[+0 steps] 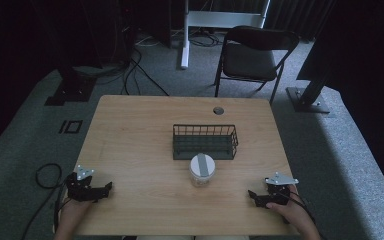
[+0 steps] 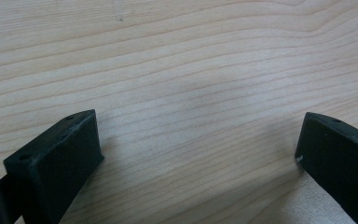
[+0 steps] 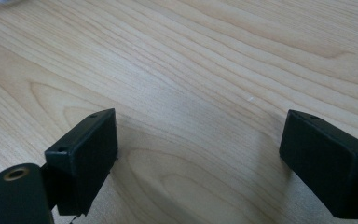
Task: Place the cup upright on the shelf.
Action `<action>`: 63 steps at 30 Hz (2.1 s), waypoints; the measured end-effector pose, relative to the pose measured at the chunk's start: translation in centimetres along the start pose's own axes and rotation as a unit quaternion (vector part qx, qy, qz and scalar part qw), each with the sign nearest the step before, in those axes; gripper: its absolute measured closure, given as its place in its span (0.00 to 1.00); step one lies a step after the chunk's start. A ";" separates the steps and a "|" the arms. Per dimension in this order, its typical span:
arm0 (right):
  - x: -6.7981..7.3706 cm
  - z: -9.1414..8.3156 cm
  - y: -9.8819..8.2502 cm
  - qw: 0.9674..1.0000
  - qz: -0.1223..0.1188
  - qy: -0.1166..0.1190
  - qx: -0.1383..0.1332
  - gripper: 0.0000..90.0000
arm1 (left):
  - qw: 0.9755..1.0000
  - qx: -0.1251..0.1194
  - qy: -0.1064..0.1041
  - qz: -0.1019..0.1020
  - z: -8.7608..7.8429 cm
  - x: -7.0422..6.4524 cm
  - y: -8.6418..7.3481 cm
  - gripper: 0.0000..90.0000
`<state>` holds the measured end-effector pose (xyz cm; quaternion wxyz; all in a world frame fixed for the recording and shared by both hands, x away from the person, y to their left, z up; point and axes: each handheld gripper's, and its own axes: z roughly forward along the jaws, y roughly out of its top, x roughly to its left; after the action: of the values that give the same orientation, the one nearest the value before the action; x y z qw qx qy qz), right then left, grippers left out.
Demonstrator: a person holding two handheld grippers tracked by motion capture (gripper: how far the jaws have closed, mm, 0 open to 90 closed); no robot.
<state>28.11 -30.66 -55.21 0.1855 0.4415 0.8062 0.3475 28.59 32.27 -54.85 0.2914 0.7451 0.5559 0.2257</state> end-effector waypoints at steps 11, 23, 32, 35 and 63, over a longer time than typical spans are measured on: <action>0.0 0.0 0.0 1.000 0.000 0.000 0.000 0.12 | 1.000 -0.001 -0.011 0.011 -0.1 0.0 -0.1 0.00; 0.0 0.0 0.0 1.000 0.000 0.000 0.000 0.12 | 1.000 -0.001 -0.019 0.019 -0.1 0.0 -0.1 0.00; 0.0 0.0 0.0 1.000 0.000 0.000 0.000 0.12 | 1.000 -0.001 -0.017 0.017 -0.1 0.0 -0.2 0.00; 0.0 0.0 0.0 1.000 -0.001 0.000 0.000 0.12 | 1.000 -0.001 -0.017 0.017 -0.1 0.0 -0.2 0.00; 2.5 1.1 2.4 0.998 -0.023 0.044 -0.024 0.12 | 1.000 -0.001 -0.017 0.016 -0.1 0.0 -0.1 0.00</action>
<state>28.80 -27.22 -54.19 0.1684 0.4027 0.8150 0.3811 28.40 32.31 -54.86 0.2974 0.7576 0.5385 0.2183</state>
